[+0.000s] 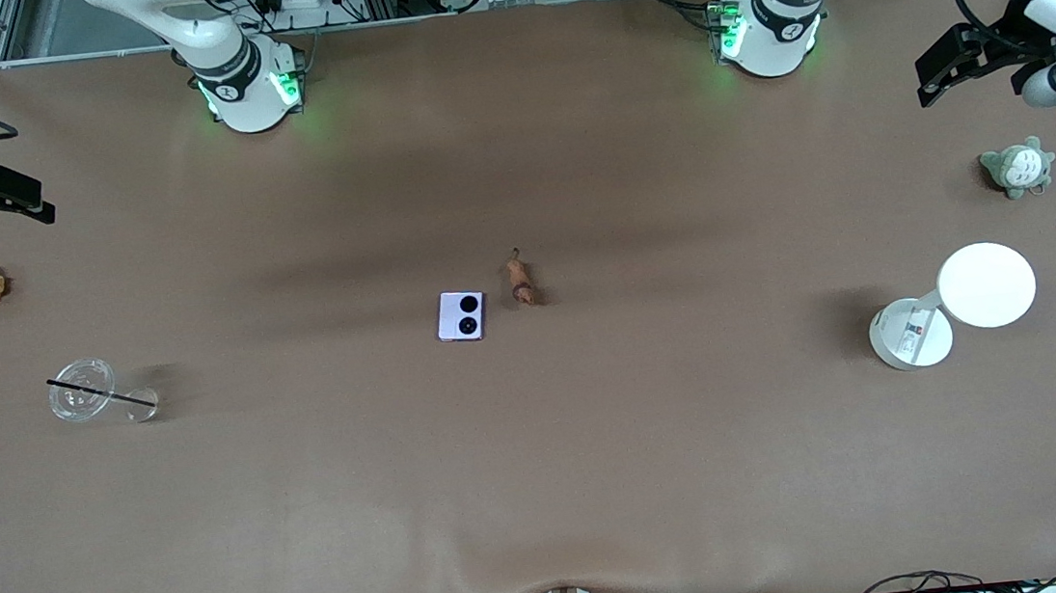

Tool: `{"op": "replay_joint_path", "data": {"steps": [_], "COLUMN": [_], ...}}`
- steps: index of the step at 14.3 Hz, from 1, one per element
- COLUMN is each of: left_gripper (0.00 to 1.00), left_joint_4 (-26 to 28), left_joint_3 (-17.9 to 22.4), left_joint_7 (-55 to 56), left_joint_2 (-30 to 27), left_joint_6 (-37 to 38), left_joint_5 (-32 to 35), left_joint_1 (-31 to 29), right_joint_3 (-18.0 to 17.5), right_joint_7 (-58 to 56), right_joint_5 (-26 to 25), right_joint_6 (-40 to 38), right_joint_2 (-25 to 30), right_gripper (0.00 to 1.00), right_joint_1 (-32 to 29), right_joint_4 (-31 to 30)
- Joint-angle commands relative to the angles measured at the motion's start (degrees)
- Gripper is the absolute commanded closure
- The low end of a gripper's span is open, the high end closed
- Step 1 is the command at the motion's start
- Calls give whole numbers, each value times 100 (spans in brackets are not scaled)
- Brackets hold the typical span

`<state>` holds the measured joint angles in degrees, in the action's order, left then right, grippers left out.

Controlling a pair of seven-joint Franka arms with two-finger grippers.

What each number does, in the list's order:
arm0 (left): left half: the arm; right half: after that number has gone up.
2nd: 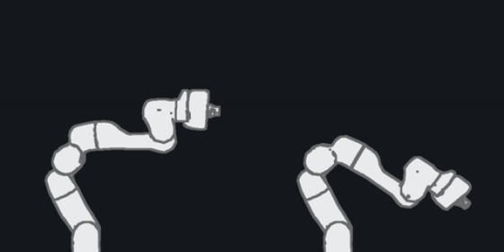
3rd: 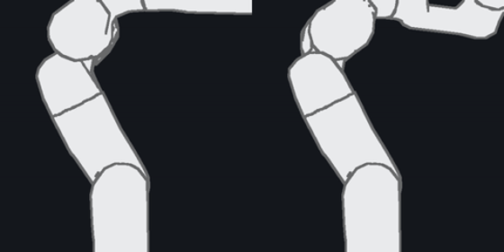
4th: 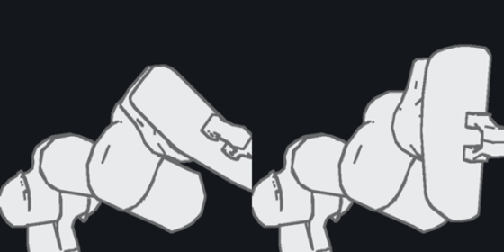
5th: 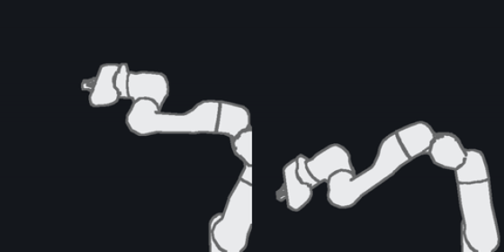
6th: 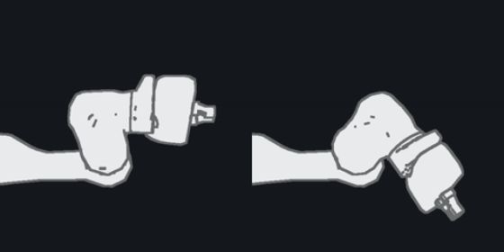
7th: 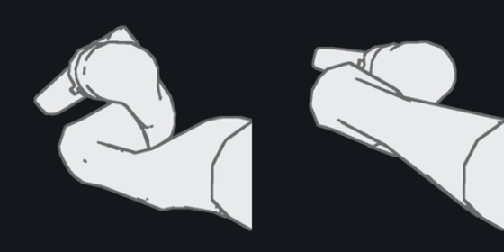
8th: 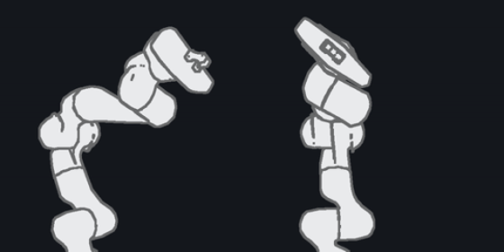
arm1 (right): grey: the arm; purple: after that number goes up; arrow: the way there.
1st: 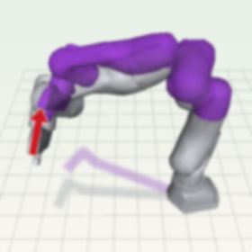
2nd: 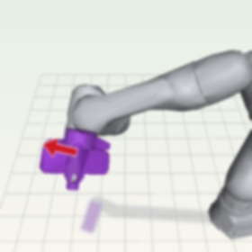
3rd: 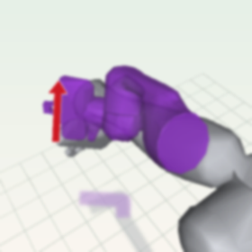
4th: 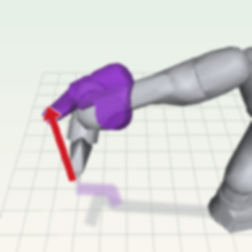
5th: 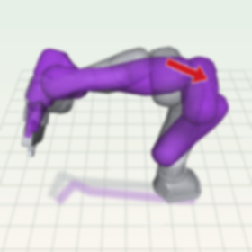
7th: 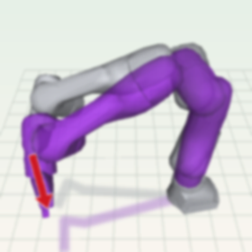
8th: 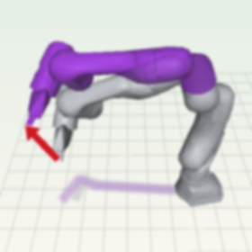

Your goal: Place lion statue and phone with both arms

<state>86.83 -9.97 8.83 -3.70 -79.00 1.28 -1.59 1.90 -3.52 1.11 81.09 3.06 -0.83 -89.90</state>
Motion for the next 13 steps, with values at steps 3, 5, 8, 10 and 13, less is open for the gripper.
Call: {"op": "replay_joint_path", "data": {"steps": [3, 5, 8, 10, 13], "left_gripper": [0, 0, 0, 0, 0], "left_joint_4": [-140, -157, -166, -193, -201], "left_joint_3": [-84, -76, -198, -374, -734], "left_joint_7": [84, 93, 181, 303, 900], "left_joint_2": [106, 168, 326, 466, 641], "left_joint_6": [209, 289, 280, 280, 280], "left_joint_5": [154, 154, 162, 154, 119], "left_joint_1": [-34, -26, 10, 18, 10], "right_joint_3": [-58, -67, -67, -67, -58], "right_joint_7": [27, 27, 36, 36, 36], "right_joint_5": [12, 21, 21, 21, 21], "right_joint_6": [56, 56, 82, 126, 135], "right_joint_2": [362, 362, 362, 370, 379], "right_gripper": [0, 0, 0, 0, 0], "right_joint_1": [-215, -224, -268, -251, -216], "right_joint_4": [-151, -142, -142, -142, -151]}}
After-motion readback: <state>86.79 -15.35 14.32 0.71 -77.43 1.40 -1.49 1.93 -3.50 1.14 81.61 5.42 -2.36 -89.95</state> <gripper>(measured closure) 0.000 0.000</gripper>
